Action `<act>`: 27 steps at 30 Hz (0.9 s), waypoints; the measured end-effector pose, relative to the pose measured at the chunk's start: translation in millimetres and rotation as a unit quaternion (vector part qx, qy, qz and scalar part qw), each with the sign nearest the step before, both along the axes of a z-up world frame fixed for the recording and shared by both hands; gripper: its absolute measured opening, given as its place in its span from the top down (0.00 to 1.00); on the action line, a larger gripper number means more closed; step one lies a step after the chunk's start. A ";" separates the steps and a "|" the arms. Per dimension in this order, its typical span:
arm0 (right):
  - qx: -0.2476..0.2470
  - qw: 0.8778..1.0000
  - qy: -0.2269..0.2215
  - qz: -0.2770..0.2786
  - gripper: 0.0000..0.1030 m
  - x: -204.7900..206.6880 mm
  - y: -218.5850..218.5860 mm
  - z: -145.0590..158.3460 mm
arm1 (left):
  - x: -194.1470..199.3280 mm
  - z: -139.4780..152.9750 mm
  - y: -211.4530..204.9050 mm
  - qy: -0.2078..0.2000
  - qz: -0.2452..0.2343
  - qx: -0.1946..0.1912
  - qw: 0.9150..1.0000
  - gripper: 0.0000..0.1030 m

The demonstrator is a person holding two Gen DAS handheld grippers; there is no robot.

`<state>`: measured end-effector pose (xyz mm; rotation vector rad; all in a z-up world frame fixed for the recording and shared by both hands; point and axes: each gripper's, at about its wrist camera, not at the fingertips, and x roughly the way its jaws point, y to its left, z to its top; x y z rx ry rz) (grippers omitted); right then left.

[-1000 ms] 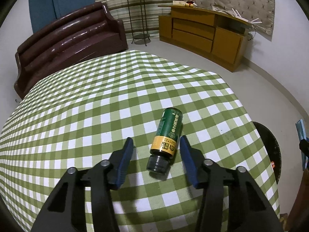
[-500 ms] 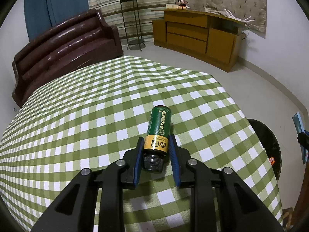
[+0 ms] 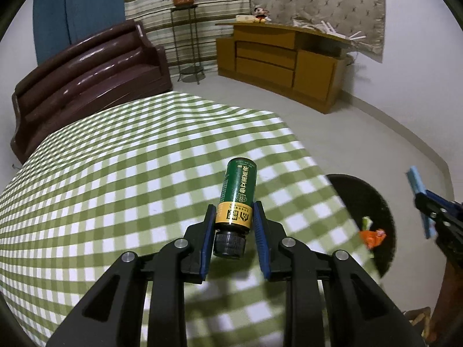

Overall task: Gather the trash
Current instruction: 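Carry the blue tube and green bottle over the bin with both tools, then open both tools over the bin to drop the bottle and blue tube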

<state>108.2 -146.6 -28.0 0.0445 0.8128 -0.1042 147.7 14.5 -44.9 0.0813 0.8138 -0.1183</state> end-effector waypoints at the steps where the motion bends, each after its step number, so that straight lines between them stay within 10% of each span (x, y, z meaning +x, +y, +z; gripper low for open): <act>1: 0.000 1.000 -0.001 -0.001 0.85 -0.8 -1.2 0.5 | -1.6 2.2 -6.5 -0.001 -0.003 -0.001 1.000 0.74; 27: 0.007 0.999 -0.028 -0.016 0.85 -19.8 -20.0 13.6 | -21.6 11.4 -89.0 -0.031 -0.043 0.003 0.999 0.74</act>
